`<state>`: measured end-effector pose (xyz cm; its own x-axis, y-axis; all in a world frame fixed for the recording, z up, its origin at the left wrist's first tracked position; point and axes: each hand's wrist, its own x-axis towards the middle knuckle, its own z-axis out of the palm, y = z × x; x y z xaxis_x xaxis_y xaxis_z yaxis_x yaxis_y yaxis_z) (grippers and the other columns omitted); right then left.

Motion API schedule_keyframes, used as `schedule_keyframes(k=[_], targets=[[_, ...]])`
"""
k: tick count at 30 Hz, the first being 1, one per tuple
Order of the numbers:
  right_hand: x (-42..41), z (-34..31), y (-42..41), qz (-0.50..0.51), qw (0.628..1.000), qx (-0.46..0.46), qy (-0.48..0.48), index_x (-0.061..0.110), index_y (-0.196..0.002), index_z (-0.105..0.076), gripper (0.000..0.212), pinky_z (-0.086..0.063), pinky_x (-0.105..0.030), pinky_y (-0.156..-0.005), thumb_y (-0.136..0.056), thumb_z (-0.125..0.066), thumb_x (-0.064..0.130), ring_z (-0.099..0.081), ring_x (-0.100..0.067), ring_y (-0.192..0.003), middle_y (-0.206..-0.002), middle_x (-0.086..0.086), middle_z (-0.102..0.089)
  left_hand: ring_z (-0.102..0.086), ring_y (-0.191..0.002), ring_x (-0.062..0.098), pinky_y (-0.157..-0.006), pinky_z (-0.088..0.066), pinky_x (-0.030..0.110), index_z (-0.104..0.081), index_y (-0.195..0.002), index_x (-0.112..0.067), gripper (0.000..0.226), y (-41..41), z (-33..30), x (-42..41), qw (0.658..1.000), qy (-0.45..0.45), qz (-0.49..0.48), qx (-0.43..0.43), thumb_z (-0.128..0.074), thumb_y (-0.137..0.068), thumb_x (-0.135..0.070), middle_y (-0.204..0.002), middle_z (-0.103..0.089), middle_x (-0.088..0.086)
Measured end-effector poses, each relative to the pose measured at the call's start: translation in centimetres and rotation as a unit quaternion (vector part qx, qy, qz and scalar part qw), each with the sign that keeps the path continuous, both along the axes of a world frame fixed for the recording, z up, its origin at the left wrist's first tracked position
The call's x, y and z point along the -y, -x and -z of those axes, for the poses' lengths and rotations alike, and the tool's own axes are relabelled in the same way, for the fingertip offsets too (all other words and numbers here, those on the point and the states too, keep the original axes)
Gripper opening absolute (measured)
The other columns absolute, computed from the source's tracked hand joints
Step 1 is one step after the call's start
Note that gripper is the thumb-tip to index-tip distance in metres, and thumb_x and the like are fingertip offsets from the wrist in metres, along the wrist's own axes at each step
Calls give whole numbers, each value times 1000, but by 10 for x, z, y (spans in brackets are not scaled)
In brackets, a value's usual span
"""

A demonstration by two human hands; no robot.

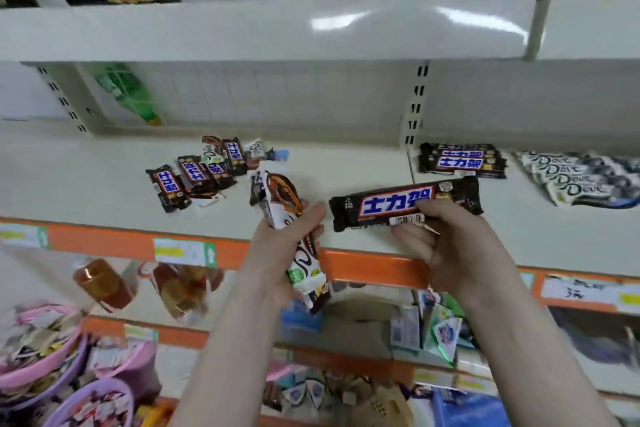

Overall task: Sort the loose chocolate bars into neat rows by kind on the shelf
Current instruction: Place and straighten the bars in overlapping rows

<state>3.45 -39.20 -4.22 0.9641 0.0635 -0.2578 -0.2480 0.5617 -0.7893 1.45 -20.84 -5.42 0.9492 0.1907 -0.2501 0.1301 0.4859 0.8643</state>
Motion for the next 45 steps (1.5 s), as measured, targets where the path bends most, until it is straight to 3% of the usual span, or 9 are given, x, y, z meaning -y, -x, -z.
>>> schedule_keyframes(k=[4, 8, 12, 14, 18, 24, 28, 34, 45], targets=[[23, -3, 26, -22, 1000, 2, 14, 1, -86, -58, 6, -56, -22, -51, -81, -58, 4, -67, -20, -54, -65, -14, -68, -68, -65, 23, -52, -57, 33, -62, -105, -4, 35, 27, -1, 37, 999, 9, 36, -24, -73, -72, -5, -83, -73, 12], [60, 2, 34, 6, 997, 45, 62, 2, -101, -61, 26, -55, -20, -52, -75, -64, 0, -67, -23, -62, -74, -11, -70, -67, -71, 26, -75, -55, 43, -64, -98, -5, 24, 32, -3, 63, 999, -1, 31, -8, -70, -75, -1, -86, -70, 14], [109, 6, 27, 34, 980, 106, 167, 17, -108, -63, 39, -58, -23, -62, -74, -68, -2, -68, -20, -67, -87, -6, -65, -65, -51, 14, -50, -52, 23, -63, -88, -8, 15, 23, -8, 96, 1000, -16, 20, -7, -66, -78, 3, -61, -68, 4], [134, 4, 21, 5, 947, 150, 284, 21, -103, -67, 35, -54, -15, -63, -73, -71, 3, -68, -8, -72, -95, -2, -66, -63, -46, 12, -44, -50, 20, -62, -87, -7, 14, 13, -11, 118, 999, -25, 18, -9, -64, -79, 5, -55, -67, 2], [192, 1, 1, -65, 824, 263, 497, 31, -105, -64, 42, -44, -8, -78, -67, -78, 18, -58, 2, -89, -100, 8, -61, -60, -44, 12, -44, -49, 19, -61, -81, -7, 14, -12, -7, 164, 999, -26, 16, -19, -63, -79, 7, -54, -65, 3], [239, 12, -38, -67, 732, 366, 570, 24, -104, -68, 42, -38, -3, -76, -65, -80, 20, -56, 5, -85, -92, 16, -61, -59, -45, 12, -46, -48, 21, -61, -84, -9, 15, -35, 4, 202, 999, -24, 15, -45, -64, -79, 4, -59, -63, 4], [239, 20, -60, -49, 653, 439, 616, 17, -102, -70, 41, -38, -21, -81, -63, -82, 23, -55, -12, -87, -88, 9, -64, -58, -45, 12, -46, -49, 20, -61, -86, -8, 14, -48, 6, 202, 999, -28, -13, -44, -64, -80, 4, -66, -62, 7], [219, 23, -101, 4, 590, 471, 656, 9, -99, -71, 41, -38, -29, -81, -61, -84, 20, -62, -27, -86, -91, -9, -71, -57, -43, 15, -49, -48, 23, -58, -75, -8, 14, -82, 0, 184, 998, -24, -26, -55, -60, -81, 4, -60, -60, 10], [184, 36, -168, 4, 554, 457, 696, 4, -89, -72, 35, -50, -45, -78, -57, -84, 13, -64, -38, -82, -84, -18, -70, -50, -57, 21, -57, -43, 27, -52, -72, -8, 20, -146, 2, 156, 991, -98, -30, -85, -53, -78, 11, -66, -50, 9]])
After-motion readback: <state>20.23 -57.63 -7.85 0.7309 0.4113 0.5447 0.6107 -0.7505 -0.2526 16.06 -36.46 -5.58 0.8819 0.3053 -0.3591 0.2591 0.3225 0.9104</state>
